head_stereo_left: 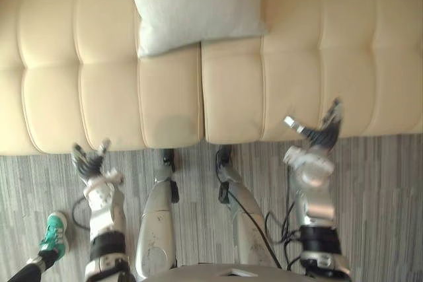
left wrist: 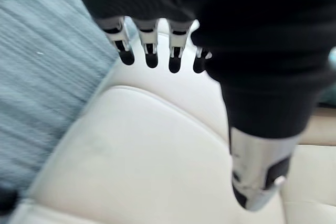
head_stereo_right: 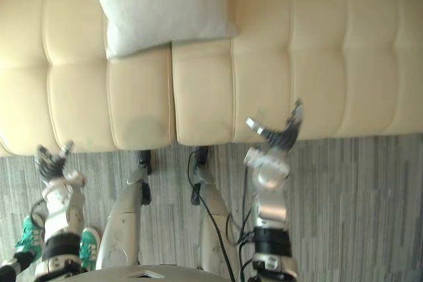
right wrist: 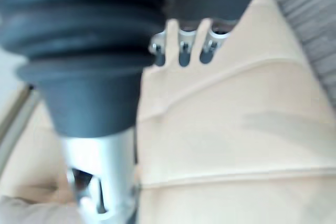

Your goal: Pick up cushions and gather them together orderly.

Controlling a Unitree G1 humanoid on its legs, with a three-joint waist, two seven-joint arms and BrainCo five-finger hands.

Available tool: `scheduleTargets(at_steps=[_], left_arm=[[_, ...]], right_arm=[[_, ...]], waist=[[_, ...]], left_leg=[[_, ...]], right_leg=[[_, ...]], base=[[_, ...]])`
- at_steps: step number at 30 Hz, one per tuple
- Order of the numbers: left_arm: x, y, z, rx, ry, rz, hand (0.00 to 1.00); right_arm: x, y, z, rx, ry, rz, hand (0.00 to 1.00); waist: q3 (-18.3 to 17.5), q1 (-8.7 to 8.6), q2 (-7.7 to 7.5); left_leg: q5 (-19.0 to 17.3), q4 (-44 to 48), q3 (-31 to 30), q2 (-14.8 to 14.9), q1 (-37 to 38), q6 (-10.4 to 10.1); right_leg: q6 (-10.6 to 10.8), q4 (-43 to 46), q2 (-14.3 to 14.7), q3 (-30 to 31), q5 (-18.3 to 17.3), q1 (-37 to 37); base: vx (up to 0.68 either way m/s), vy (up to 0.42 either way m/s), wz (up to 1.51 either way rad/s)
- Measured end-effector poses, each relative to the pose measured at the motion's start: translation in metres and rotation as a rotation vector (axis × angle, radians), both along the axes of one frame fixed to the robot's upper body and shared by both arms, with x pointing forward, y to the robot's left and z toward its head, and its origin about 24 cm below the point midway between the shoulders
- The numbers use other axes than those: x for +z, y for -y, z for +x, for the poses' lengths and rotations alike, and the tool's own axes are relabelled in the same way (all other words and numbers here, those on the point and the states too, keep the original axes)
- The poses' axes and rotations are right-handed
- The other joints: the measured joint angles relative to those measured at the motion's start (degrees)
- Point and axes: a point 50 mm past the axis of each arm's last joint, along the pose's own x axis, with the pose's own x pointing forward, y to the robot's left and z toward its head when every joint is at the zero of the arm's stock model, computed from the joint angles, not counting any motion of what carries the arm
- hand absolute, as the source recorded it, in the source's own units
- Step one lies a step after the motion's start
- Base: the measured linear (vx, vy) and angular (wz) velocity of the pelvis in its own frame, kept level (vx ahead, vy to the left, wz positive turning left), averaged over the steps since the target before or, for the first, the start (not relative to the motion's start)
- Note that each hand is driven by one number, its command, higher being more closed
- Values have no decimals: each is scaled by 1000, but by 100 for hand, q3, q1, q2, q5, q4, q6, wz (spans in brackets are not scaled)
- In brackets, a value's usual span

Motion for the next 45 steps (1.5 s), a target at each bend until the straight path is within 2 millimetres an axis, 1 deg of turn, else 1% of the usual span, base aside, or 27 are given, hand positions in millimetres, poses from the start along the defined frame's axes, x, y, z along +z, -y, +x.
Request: scheduleTargets(at_steps=[1,2,3,5,7,9,14,19,21,22,23,24,25,26,27,29,30,31,32,33,35,38,39,41,43,44,45], left_arm=[[-21,6,-17,-28,-94,-39,0],[-35,11,-28,-54,-163,-59,0],[-41,13,-33,-71,-196,-62,0],[-60,22,-52,-134,-313,-72,0],[-67,26,-58,-182,-365,-69,0],[-78,32,-69,-240,-444,-76,0],[-92,31,-87,-323,-572,-57,0],[-93,22,-92,-334,-607,-26,0],[-91,19,-89,-340,-599,-20,0],[-91,20,-86,-342,-589,-21,0],[-88,20,-81,-346,-571,-13,0],[-88,19,-80,-348,-570,-9,0],[-87,18,-79,-352,-568,-2,0],[-88,18,-82,-356,-576,-1,0],[-88,19,-83,-357,-578,-1,0],[-87,18,-84,-350,-572,1,0],[-89,21,-84,-349,-576,-14,0],[-92,29,-85,-351,-578,-44,0],[-93,34,-85,-357,-583,-59,0],[-95,45,-84,-382,-585,-79,0],[-97,52,-86,-391,-588,-93,0],[-97,59,-85,-410,-584,-101,0],[-97,59,-85,-410,-585,-102,0],[-96,56,-83,-397,-573,-102,0],[-96,54,-84,-368,-567,-114,0],[-99,56,-89,-367,-586,-126,0],[-99,57,-90,-368,-589,-131,0]], right_arm=[[-28,-5,-12,21,-118,27,0],[-46,-7,-22,32,-204,18,0],[-54,-7,-27,38,-243,16,0],[-86,-6,-53,46,-399,29,0],[-103,-6,-66,43,-486,53,0],[-130,-3,-90,15,-627,110,0],[-163,-2,-128,0,-843,189,0],[-166,-4,-127,22,-873,181,0],[-165,-5,-121,49,-867,159,0],[-163,-4,-118,66,-863,137,0],[-161,-7,-109,82,-842,133,0],[-162,-8,-112,83,-852,138,0],[-167,-11,-118,84,-882,151,0],[-169,-12,-122,85,-895,157,0],[-169,-13,-122,87,-895,157,0],[-165,-17,-109,106,-864,150,0],[-158,-18,-92,125,-819,132,0],[-151,-18,-76,137,-775,117,0],[-148,-18,-71,138,-759,113,0],[-150,-15,-76,123,-772,116,0],[-157,-13,-93,105,-815,125,0],[-163,-10,-108,76,-857,149,0],[-163,-8,-110,65,-864,152,0],[-164,-7,-111,59,-871,158,0],[-165,-8,-114,59,-877,161,0],[-165,-7,-115,61,-879,161,0],[-166,-8,-115,62,-880,164,0]], waist=[[-123,15,-49],[-210,21,-68],[-273,23,-75],[-656,14,-81],[-753,7,-79],[-1120,-31,-70],[-1500,-153,-69],[-1454,-206,-71],[-1385,-225,-61],[-1369,-141,39],[-1259,-199,96],[-1263,-199,79],[-1261,-182,72],[-1273,-105,49],[-1280,-54,36],[-1324,112,-98],[-1331,165,-134],[-1196,189,40],[-1078,181,180],[-964,161,368],[-972,153,463],[-1003,113,461],[-1000,90,456],[-956,106,391],[-925,158,330],[-967,127,399],[-968,115,396]], left_leg=[[-105,13,5,7,301,7],[-175,57,15,16,513,10],[-237,103,18,21,601,2],[-427,272,44,51,907,-17],[-563,335,89,72,1223,-55],[-693,273,157,58,1560,-78],[-526,-468,383,-133,2353,-74],[-527,-484,706,-205,2536,17],[-617,-252,677,-185,2568,102],[-670,-267,594,-59,2533,228],[-627,-195,573,-23,2484,267],[-596,-191,497,-29,2480,264],[-523,-188,343,-25,2509,258],[-394,-214,243,-35,2483,251],[-339,-226,215,-40,2450,237],[-193,-31,248,-60,2031,195],[-118,102,291,4,1709,125],[33,76,298,122,1505,49],[120,46,284,210,1496,23],[273,-162,281,343,1633,-65],[293,-328,417,425,1806,-98],[215,-151,535,412,1826,-155],[37,112,469,345,1857,-61],[-322,540,401,291,1814,-59],[-1093,1536,-71,142,1845,-64],[-1586,1623,-406,50,2071,-123],[-1685,1540,-376,18,2137,-196]], right_leg=[[6,-65,-1,-22,-49,335],[11,-97,-5,-47,-82,574],[16,-107,-5,-63,-111,681],[20,-104,-10,-116,-232,1048],[46,-101,-10,-101,-298,1364],[74,-176,-10,-7,-356,1659],[219,-572,-43,300,-217,2111],[242,-582,-17,618,39,2131],[354,-421,-2,627,280,2121],[487,-524,101,658,460,2171],[247,978,-44,466,-459,1838],[257,1782,-82,402,-813,1704],[386,2883,-136,275,-1251,1769],[534,3372,-203,182,-1490,2035],[555,3335,-217,171,-1560,2173],[388,2145,-309,131,-1598,2597],[362,1433,-190,32,-1777,2721],[265,756,-21,-23,-1806,2838],[161,571,75,-82,-1758,2927],[98,572,209,-178,-1660,2996],[37,631,243,-266,-1665,3019],[-130,590,119,-285,-1553,2867],[-118,567,69,-266,-1477,2774],[-51,543,11,-44,-1299,2626],[88,509,-38,353,-1151,2606],[198,388,28,673,-1025,2616],[213,335,39,806,-986,2615]], base=[[78,-23,-5],[80,-18,-5],[61,-9,-4],[86,0,-5],[79,10,-10],[59,21,-18],[84,34,-23],[49,33,-39],[-57,37,-36],[-138,49,-17],[-163,52,1],[-90,26,52],[-124,-33,70],[-123,-53,64],[-150,-94,35],[-158,-131,-14],[-349,-211,-50],[-381,-208,-40],[-434,-187,-12],[-318,-118,14],[-322,-111,18],[-248,12,-1],[-198,110,-23],[-148,135,-43],[-114,209,-98],[-104,256,-107],[-126,298,-110]])
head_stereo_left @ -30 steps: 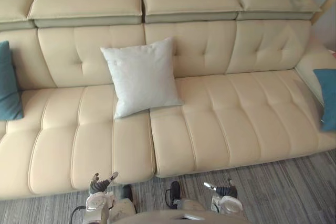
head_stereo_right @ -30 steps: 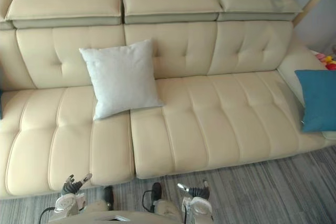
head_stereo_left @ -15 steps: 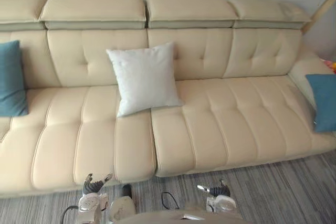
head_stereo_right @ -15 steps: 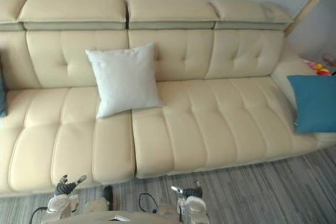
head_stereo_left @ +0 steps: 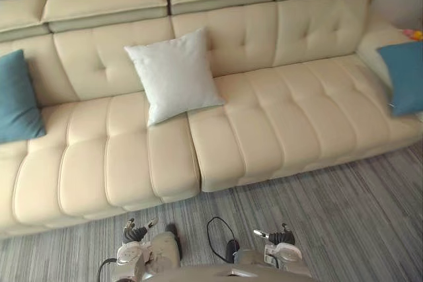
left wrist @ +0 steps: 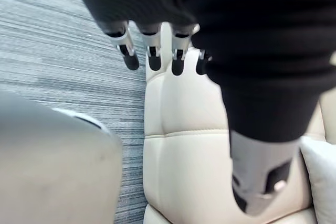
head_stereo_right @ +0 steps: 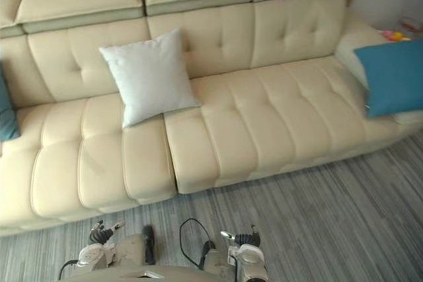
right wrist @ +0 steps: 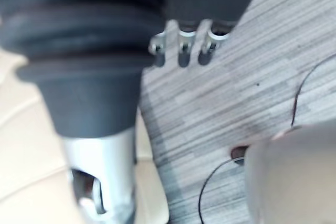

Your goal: Pick up cushions and gather them together orderly.

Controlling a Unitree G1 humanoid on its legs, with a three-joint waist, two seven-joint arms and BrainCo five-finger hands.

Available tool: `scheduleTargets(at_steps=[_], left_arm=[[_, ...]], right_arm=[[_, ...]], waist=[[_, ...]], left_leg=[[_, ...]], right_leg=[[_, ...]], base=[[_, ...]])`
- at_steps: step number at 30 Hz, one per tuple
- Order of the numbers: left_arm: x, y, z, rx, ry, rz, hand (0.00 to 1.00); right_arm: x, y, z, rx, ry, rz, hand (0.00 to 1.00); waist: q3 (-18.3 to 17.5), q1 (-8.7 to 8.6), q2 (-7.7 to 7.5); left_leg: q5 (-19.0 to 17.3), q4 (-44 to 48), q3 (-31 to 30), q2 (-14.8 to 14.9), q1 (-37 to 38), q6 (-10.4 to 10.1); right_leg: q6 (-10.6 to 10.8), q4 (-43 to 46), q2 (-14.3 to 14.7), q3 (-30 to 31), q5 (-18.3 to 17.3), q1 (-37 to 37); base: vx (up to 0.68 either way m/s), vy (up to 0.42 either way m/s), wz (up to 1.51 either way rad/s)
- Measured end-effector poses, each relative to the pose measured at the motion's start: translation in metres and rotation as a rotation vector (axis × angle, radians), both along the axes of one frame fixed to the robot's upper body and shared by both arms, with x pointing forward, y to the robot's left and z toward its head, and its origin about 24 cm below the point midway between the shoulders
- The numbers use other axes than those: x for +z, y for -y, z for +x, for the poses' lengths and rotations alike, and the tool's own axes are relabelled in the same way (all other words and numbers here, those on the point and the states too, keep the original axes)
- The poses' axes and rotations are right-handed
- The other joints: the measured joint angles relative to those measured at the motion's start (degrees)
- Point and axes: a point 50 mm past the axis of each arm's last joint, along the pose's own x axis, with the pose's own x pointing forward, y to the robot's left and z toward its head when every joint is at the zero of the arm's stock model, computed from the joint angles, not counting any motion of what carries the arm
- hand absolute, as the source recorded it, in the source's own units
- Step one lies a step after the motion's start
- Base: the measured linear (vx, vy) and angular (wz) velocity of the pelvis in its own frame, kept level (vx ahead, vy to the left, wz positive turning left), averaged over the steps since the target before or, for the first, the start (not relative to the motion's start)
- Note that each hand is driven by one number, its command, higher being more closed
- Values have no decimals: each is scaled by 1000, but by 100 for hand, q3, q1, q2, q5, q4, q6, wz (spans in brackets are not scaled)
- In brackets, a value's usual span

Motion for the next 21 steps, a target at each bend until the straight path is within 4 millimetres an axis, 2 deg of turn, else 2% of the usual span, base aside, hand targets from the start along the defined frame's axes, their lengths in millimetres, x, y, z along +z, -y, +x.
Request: scheduleTargets(at_steps=[2,3,5,7,8,9,10,11,12,14,15,16,17,19,20,21], left_arm=[[-1,-7,-5,1,-14,14,0],[0,-11,-5,-1,-13,25,0],[0,-16,-6,-15,-28,40,0],[-1,-15,-6,-27,-37,40,0],[-3,-13,-8,-37,-51,31,0],[-4,-12,-9,-49,-58,31,0],[-4,-11,-10,-59,-65,32,0],[-4,-11,-9,-76,-64,35,0],[-4,-12,-9,-79,-67,36,0],[-4,-12,-10,-79,-72,37,0],[-5,-14,-12,-79,-77,40,0],[-4,-16,-11,-83,-78,46,0],[-5,-13,-11,-94,-79,38,0],[-8,-12,-18,-101,-107,31,0],[-9,-12,-21,-99,-119,28,0],[-9,-13,-21,-98,-121,29,0]], right_arm=[[-4,-7,-10,-9,-21,24,0],[-6,-10,-13,-14,-32,34,0],[-8,-9,-22,-37,-52,41,0],[-8,-8,-21,-46,-46,41,0],[-7,-9,-17,-37,-37,45,0],[-6,-11,-13,-24,-30,45,0],[-5,-12,-9,-15,-22,45,0],[-4,-13,-5,-11,-16,47,0],[-5,-13,-1,-5,-22,50,0],[-5,-13,1,-1,-21,48,0],[-4,-11,3,1,-16,43,0],[-3,-3,2,3,-21,21,0],[-4,5,-1,5,-39,0,0],[-2,15,-1,6,-44,-27,0],[-1,19,-1,5,-44,-38,0],[-2,20,-2,3,-48,-40,0]], waist=[[-213,-30,-157],[-302,-51,-285],[-352,-116,-427],[-348,-125,-404],[-375,-111,-338],[-361,-105,-294],[-352,-128,-273],[-337,-129,-244],[-288,-117,-171],[-243,-114,-96],[-233,-124,-84],[-210,-207,-37],[-200,-248,39],[-173,-144,136],[-192,-152,205],[-181,-149,197]], left_leg=[[31,-383,483,-99,79,62],[30,-459,677,-116,89,64],[1,-541,1052,-170,229,113],[4,-699,1395,-175,377,108],[64,-916,1799,-133,522,133],[149,-1023,2038,-82,581,176],[230,-1081,2276,-34,615,266],[287,-1107,2570,43,692,303],[315,-1062,2940,176,796,333],[314,-990,3227,301,929,334],[316,-1002,3247,327,1027,328],[356,-1118,3199,324,1196,210],[336,-1243,3143,352,1312,111],[273,-1194,3031,512,1396,18],[231,-894,3019,676,1423,-35],[208,-603,3003,814,1376,-43]], right_leg=[[-98,-354,-101,304,159,-115],[-102,-502,-149,337,306,-122],[-65,-738,-149,633,743,-93],[-9,-758,-135,792,1051,-156],[6,-897,-72,731,1380,-292],[-117,-1009,-46,480,1482,-321],[-216,-1012,-52,82,1453,-382],[-453,-904,-95,-714,1232,-464],[-725,-786,-165,-1830,970,-479],[-827,-587,-334,-2789,859,-438],[-813,-504,-381,-3015,782,-421],[-807,-454,-280,-2973,656,-367],[-716,-456,-133,-2702,648,-337],[-672,-522,172,-2257,584,-391],[-683,-544,315,-2111,478,-393],[-704,-535,394,-2061,396,-383]], base=[[-64,192,-90],[-8,176,-82],[4,156,-84],[-23,84,-113],[-33,77,-152],[-15,41,-142],[52,-13,-113],[82,-43,-143],[94,-54,-141],[75,-96,-120],[113,-217,-97],[104,-207,-75],[130,-229,-69],[95,-154,-116],[75,-137,-122],[121,-145,-98]])
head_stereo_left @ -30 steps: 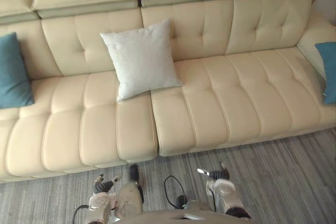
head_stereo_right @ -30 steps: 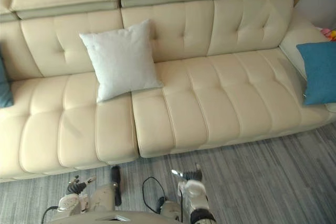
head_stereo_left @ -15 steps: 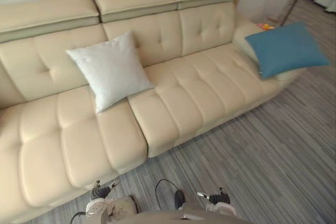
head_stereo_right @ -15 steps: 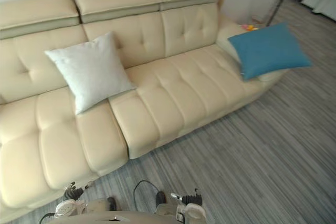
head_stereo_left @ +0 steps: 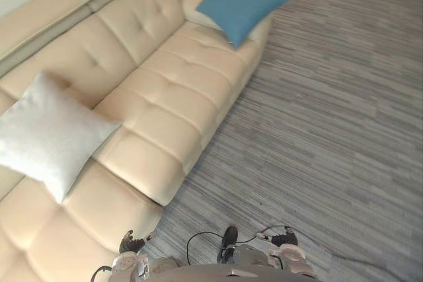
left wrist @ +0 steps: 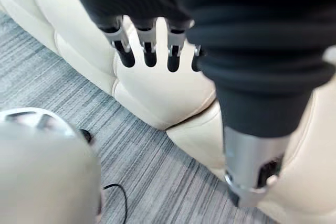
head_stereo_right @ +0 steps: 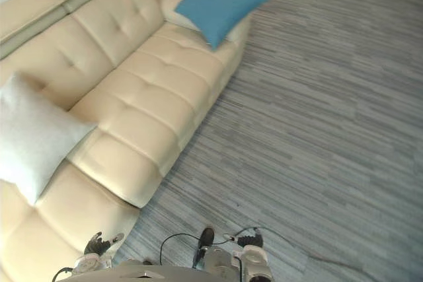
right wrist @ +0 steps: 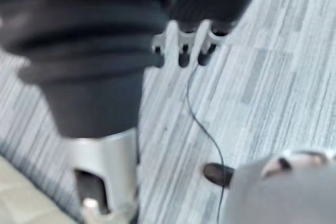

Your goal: Pick up cushions and gather them together orderly.

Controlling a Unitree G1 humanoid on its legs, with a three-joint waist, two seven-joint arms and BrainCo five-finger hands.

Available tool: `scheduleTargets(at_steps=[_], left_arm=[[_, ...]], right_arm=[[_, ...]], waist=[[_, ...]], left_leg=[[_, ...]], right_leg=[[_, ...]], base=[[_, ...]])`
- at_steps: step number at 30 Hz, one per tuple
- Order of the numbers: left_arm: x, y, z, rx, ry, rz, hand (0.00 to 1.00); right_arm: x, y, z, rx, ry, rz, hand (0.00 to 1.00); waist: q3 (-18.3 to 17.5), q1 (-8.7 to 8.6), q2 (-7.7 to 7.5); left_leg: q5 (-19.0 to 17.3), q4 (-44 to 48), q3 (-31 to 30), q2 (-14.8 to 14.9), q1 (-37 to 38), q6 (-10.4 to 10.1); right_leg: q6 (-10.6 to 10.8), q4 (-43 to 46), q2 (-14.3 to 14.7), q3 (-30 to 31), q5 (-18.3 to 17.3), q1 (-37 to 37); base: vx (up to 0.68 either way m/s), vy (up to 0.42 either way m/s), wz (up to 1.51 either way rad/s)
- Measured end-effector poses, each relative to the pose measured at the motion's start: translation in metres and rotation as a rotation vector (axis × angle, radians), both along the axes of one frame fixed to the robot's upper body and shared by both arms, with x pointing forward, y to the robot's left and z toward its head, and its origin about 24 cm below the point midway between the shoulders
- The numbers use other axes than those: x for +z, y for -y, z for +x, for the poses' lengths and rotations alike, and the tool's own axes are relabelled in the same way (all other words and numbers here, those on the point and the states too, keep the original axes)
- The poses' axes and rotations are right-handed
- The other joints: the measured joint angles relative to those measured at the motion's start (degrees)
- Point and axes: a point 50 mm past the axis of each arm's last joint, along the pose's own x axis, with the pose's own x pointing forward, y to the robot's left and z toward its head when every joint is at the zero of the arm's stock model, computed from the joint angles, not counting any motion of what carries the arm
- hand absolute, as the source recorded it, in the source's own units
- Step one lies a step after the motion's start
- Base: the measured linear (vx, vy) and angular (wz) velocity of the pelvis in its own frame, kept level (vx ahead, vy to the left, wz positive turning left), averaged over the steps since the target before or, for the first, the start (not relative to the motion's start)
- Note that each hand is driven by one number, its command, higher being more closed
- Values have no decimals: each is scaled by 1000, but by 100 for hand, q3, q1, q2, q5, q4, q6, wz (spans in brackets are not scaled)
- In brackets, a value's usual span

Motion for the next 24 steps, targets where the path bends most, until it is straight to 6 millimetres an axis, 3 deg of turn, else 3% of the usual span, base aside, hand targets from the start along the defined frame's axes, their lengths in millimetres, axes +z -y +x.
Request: scheduleTargets(at_steps=[2,3,4,5,6,7,9,11,13,14,15,16,18,19,21,22,23,24], left_arm=[[2,-4,3,-3,15,9,0],[3,-6,5,-4,26,13,0],[4,-6,6,-3,33,13,0],[5,-5,10,-3,49,13,0],[6,-5,11,-3,53,13,0],[6,-4,11,-4,58,13,0],[5,0,11,-2,58,3,0],[5,2,8,0,55,-2,0],[5,1,4,5,52,1,0],[5,0,4,6,50,2,0],[4,1,1,14,44,-1,0],[3,-1,-5,18,25,4,0],[1,-5,-15,22,-4,14,0],[0,-13,-25,14,-39,35,0],[-1,-18,-28,7,-57,45,0],[-1,-18,-28,-1,-57,48,0],[-1,-17,-27,-10,-56,49,0],[-1,-16,-27,-21,-58,49,0]], right_arm=[[-2,1,-7,-9,-16,-2,0],[-1,1,-6,-11,-12,-2,0],[0,4,-4,-13,-6,-10,0],[0,6,-4,-17,-5,-12,0],[0,6,-4,-21,-7,-12,0],[0,9,-6,-46,-5,-8,0],[-1,7,-6,-73,0,10,0],[-1,3,-7,-87,3,24,0],[-2,-2,-8,-92,5,38,0],[-3,-2,-8,-92,4,39,0],[-3,-2,-9,-93,3,40,0],[-4,-4,-11,-93,-5,45,0],[-7,-9,-19,-99,-27,60,0],[-12,-15,-29,-102,-57,78,0],[-13,-22,-29,-103,-58,98,0],[-11,-23,-23,-92,-39,97,0],[-10,-22,-21,-89,-31,95,0],[-9,-21,-18,-85,-24,90,0]], waist=[[117,-19,19],[190,-27,15],[273,-15,-1],[306,27,56],[363,73,-1],[373,183,23],[399,252,55],[399,352,66],[387,440,74],[384,468,76],[368,501,77],[278,499,-2],[120,509,-143],[-47,511,-402],[-111,460,-529],[-97,393,-543],[-75,369,-516],[-34,340,-452]], left_leg=[[90,1689,-425,599,-451,273],[28,2228,-784,665,-691,376],[-312,2882,-1444,466,-1045,256],[-512,3074,-1740,193,-1231,244],[-614,3089,-1848,27,-1346,271],[-729,2944,-1971,-293,-1654,314],[-723,2412,-2015,-531,-1967,326],[-521,1302,-2087,-719,-2217,290],[39,-213,-2192,-831,-2300,216],[139,-459,-2201,-830,-2300,211],[293,-727,-2261,-827,-2312,248],[599,-571,-2378,-887,-2369,454],[646,-225,-2285,-1014,-2397,527],[640,30,-1979,-1125,-2293,608],[417,79,-1892,-1274,-2129,718],[172,109,-1801,-1351,-1796,772],[27,135,-1797,-1372,-1609,788],[-156,140,-1798,-1398,-1346,807]], right_leg=[[-68,30,169,-51,-174,234],[-158,56,236,82,-171,314],[-266,95,321,350,-212,410],[-339,108,355,607,-212,500],[-350,106,364,760,-218,542],[-365,77,378,1069,-231,613],[-375,-8,406,1373,-255,742],[-358,-60,420,1683,-301,842],[-286,-132,443,2004,-449,980],[-241,-137,446,2073,-479,997],[-163,-116,458,2222,-574,1033],[-99,185,405,2466,-877,964],[119,790,213,2643,-1359,784],[544,1701,-13,2689,-1721,581],[1074,2647,-193,2657,-1755,271],[1730,3802,-318,2574,-1434,-83],[1763,4309,-428,2380,-1299,-195],[1427,4843,-663,1947,-1242,-315]], base=[[168,-112,-79],[148,-43,-78],[147,4,-90],[147,22,-100],[146,52,-118],[136,73,-121],[147,92,-113],[173,116,-98],[298,175,-95],[320,188,-91],[389,253,-91],[476,314,-88],[479,307,-79],[458,257,-72],[420,205,-38],[460,208,-20],[550,221,-18],[546,156,-7]])
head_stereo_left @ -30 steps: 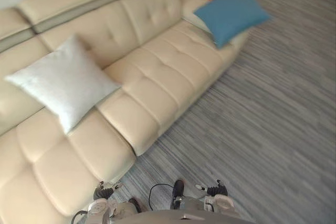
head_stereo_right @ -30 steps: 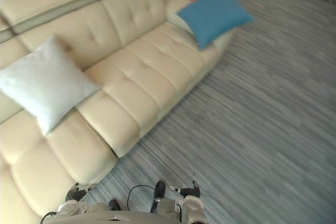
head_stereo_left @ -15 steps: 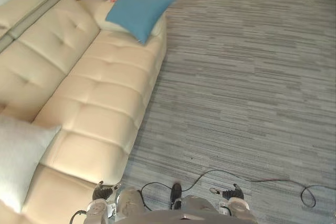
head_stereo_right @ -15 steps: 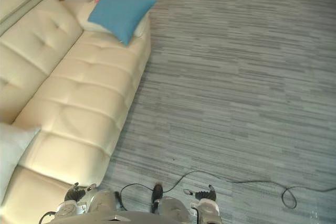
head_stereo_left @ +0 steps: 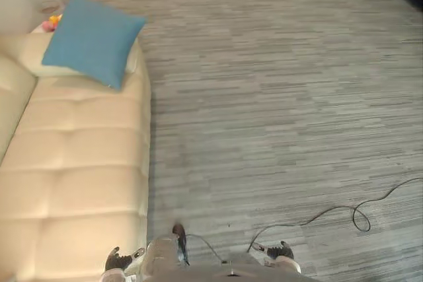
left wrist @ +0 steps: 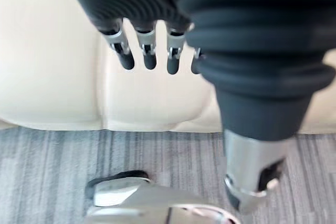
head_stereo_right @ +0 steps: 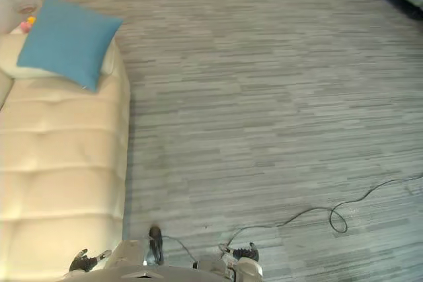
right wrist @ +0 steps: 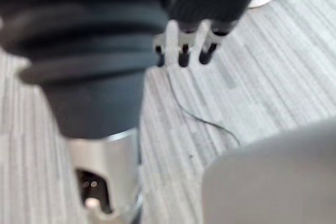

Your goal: Pick up cushions and gather them together orderly.

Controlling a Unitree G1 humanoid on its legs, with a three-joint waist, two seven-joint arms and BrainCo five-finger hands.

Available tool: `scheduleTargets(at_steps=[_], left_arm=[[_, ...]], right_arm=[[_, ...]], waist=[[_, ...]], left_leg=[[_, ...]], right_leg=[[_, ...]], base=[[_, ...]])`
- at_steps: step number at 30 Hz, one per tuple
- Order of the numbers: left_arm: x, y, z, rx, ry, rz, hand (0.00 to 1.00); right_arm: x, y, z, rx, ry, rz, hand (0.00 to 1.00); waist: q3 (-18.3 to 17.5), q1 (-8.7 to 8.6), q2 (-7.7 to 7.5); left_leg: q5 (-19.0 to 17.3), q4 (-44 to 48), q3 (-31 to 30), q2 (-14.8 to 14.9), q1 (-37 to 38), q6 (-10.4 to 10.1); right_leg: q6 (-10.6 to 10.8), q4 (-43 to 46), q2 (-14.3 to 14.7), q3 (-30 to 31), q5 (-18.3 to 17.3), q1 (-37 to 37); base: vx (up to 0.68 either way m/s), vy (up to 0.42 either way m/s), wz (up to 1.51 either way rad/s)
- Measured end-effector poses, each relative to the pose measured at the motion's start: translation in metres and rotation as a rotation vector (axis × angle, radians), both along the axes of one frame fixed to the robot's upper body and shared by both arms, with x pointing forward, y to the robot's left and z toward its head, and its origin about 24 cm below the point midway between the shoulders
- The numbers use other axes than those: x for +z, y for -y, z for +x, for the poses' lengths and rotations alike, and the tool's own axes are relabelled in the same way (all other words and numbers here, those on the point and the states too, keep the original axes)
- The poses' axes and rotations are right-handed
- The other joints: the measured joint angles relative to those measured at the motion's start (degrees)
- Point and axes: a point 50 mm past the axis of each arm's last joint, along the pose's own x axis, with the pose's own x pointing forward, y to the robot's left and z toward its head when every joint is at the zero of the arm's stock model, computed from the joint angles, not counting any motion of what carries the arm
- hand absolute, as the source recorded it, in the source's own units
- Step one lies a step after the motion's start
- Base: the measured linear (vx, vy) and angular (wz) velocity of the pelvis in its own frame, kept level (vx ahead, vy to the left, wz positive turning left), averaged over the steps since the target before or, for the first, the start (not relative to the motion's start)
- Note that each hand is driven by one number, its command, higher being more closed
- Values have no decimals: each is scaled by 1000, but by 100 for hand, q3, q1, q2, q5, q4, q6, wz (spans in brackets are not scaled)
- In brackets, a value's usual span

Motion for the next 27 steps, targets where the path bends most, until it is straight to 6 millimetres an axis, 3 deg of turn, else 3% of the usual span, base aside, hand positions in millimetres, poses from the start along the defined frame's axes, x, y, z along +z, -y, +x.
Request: scheduleTargets(at_steps=[1,4,6,7,8,9,10,11,12,14,16,17,18,20,22,24,27], left_arm=[[0,1,1,-12,-1,3,0],[1,0,5,-11,8,10,0],[2,3,13,-16,25,9,0],[2,7,16,-34,29,4,0],[3,5,20,-41,38,8,0],[3,5,22,-42,41,9,0],[3,3,21,-41,40,15,0],[3,3,21,-43,37,16,0],[2,9,21,-33,38,1,0],[1,14,21,2,47,-16,0],[0,18,19,66,51,-37,0],[1,18,19,65,54,-37,0],[2,16,22,62,64,-32,0],[3,14,24,59,78,-27,0],[5,17,27,52,92,-30,0],[5,17,29,51,97,-29,0],[4,18,26,46,85,-31,0]], right_arm=[[1,1,3,18,4,-9,0],[3,0,11,37,21,-15,0],[7,2,22,46,50,-20,0],[10,4,29,50,64,-29,0],[10,5,30,46,68,-29,0],[10,5,30,45,69,-30,0],[10,7,29,41,67,-32,0],[11,9,29,41,66,-37,0],[12,13,30,41,72,-50,0],[14,17,31,37,79,-62,0],[16,16,34,43,97,-65,0],[16,15,34,43,97,-61,0],[15,11,32,41,93,-51,0],[14,11,31,30,91,-45,0],[15,10,33,11,102,-33,0],[14,8,33,-3,102,-24,0],[13,11,30,-26,95,-27,0]], waist=[[29,-14,47],[65,-85,57],[136,-192,141],[212,-273,218],[242,-328,184],[264,-357,165],[299,-403,41],[304,-417,68],[310,-409,261],[353,-352,436],[457,-215,651],[472,-189,684],[591,-138,577],[583,-94,571],[583,-20,568],[615,47,517],[616,156,486]], left_leg=[[-204,-106,-1,-14,426,-18],[-300,-416,-5,-6,1008,55],[-317,-781,-42,32,1387,38],[-279,-1105,-88,74,1661,-29],[-278,-1273,-230,6,1841,-133],[-323,-1316,-300,-9,1942,-211],[-502,-1372,-582,-42,2268,-457],[-534,-1353,-696,-5,2351,-485],[-570,-956,-916,198,2313,-545],[-523,425,-1115,480,1769,-606],[28,3396,-1124,1153,509,-714],[12,3663,-1072,1223,414,-688],[-25,4140,-893,1344,142,-628],[-107,4042,-573,1330,-302,-545],[-207,3186,-222,1246,-716,-459],[-137,1559,-40,978,-898,-497],[685,-887,115,530,-804,-617]], right_leg=[[-517,251,-343,-688,-108,-115],[-731,-372,-469,-1336,-407,-432],[-805,-1713,-237,-1425,-304,-815],[-724,-3339,29,-1260,357,-894],[-701,-4256,116,-1065,890,-894],[-684,-4542,117,-951,1155,-894],[-885,-4794,114,-658,1953,-789],[-967,-4641,114,-628,2231,-773],[-1090,-4076,188,-739,2018,-848],[-1173,-3872,277,-952,1643,-707],[-1381,-3844,594,-1080,1198,-123],[-1408,-3848,617,-1100,1144,5],[-1439,-3916,646,-1101,949,376],[-1458,-4276,627,-1089,784,950],[-1395,-4685,613,-1064,768,1337],[-1233,-4970,521,-1082,764,1662],[-939,-5316,326,-1090,544,2164]], base=[[452,121,-5],[433,33,8],[503,-44,19],[680,-92,41],[401,-67,52],[555,-172,79],[459,-183,72],[687,-287,83],[561,-273,48],[538,-277,38],[523,-233,8],[525,-170,-11],[497,-141,4],[513,-107,6],[473,-4,-3],[456,86,5],[480,181,0]])
